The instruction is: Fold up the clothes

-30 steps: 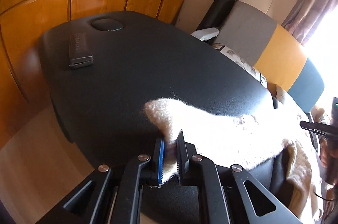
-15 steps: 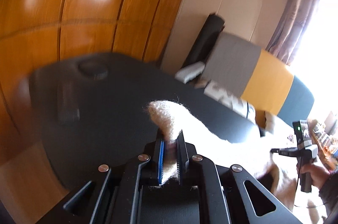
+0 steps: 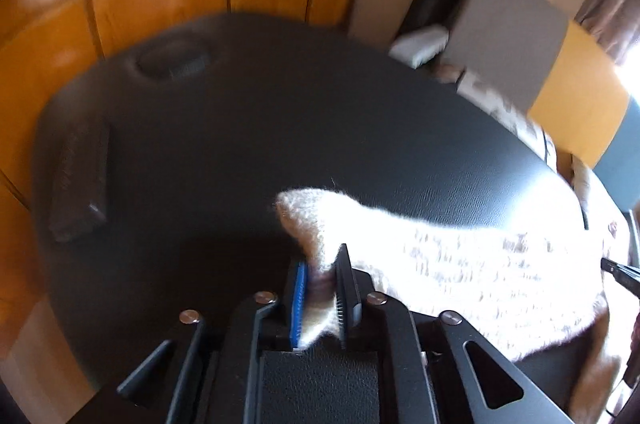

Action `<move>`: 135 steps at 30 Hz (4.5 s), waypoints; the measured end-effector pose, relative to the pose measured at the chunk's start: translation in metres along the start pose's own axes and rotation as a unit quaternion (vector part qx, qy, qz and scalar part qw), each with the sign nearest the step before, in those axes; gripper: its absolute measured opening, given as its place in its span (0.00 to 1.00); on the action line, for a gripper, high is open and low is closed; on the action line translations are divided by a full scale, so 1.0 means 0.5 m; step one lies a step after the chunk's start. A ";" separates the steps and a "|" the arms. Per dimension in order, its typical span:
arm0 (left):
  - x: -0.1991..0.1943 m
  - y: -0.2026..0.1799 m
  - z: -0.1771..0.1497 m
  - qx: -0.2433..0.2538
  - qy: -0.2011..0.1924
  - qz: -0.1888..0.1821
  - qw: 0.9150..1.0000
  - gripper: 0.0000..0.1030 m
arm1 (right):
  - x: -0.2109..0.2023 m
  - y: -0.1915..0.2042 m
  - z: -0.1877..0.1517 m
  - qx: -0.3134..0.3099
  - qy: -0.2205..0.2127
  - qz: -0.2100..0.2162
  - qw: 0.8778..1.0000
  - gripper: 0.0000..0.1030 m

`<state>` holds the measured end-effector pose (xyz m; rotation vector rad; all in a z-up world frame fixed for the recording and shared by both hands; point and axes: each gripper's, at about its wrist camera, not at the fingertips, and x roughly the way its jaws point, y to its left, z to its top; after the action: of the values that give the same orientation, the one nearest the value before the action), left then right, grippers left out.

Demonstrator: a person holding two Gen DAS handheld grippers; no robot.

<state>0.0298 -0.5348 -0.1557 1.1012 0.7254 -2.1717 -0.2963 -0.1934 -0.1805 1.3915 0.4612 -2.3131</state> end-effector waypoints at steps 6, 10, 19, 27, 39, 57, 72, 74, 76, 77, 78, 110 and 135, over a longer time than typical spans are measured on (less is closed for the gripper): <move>-0.097 0.068 -0.047 -0.038 -0.002 -0.095 0.995 0.29 | -0.142 -0.057 -0.075 0.064 -0.063 0.115 0.989 0.10; -0.162 0.062 -0.131 -0.002 0.013 -0.190 0.982 0.29 | -0.217 -0.090 -0.219 0.083 -0.053 0.201 0.975 0.19; -0.182 -0.145 -0.408 0.119 0.148 -0.375 0.907 0.43 | -0.320 -0.163 -0.554 0.146 -0.008 0.206 0.967 0.19; -0.174 -0.225 -0.469 0.095 0.187 -0.425 0.881 0.52 | -0.359 -0.233 -0.690 0.196 -0.019 0.170 0.966 0.19; -0.234 -0.333 -0.438 0.145 0.170 -0.422 0.879 0.07 | -0.332 -0.273 -0.716 0.233 -0.013 0.160 0.959 0.19; -0.209 -0.293 -0.382 0.184 0.161 -0.285 0.927 0.40 | -0.327 -0.262 -0.701 0.198 -0.014 0.137 0.970 0.19; -0.040 -0.579 -0.122 0.237 0.113 -0.226 0.938 0.63 | -0.345 -0.213 -0.573 0.123 -0.054 0.072 0.988 0.21; -0.013 -0.630 -0.110 0.256 0.106 -0.218 0.936 0.64 | -0.330 -0.210 -0.547 0.109 -0.052 0.034 0.992 0.21; 0.015 -0.670 -0.111 0.279 0.101 -0.204 0.933 0.64 | -0.312 -0.208 -0.529 0.106 -0.047 0.022 0.993 0.21; 0.030 -0.682 -0.122 0.294 0.101 -0.193 0.930 0.64 | -0.302 -0.210 -0.523 0.106 -0.042 0.021 0.993 0.21; 0.046 -0.695 -0.133 0.310 0.102 -0.182 0.928 0.64 | -0.292 -0.213 -0.518 0.107 -0.035 0.017 0.993 0.21; -0.020 -0.506 -0.231 0.220 0.110 -0.227 0.942 0.58 | -0.366 -0.194 -0.669 0.124 -0.017 0.095 0.988 0.23; -0.117 -0.459 -0.292 0.250 0.093 -0.245 0.932 0.46 | -0.395 -0.259 -0.717 0.164 -0.006 0.108 0.980 0.24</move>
<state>-0.0298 -0.2636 -0.1352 1.5249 0.5824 -2.8072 -0.0051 0.1210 -0.1564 1.4880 -0.0819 -2.2856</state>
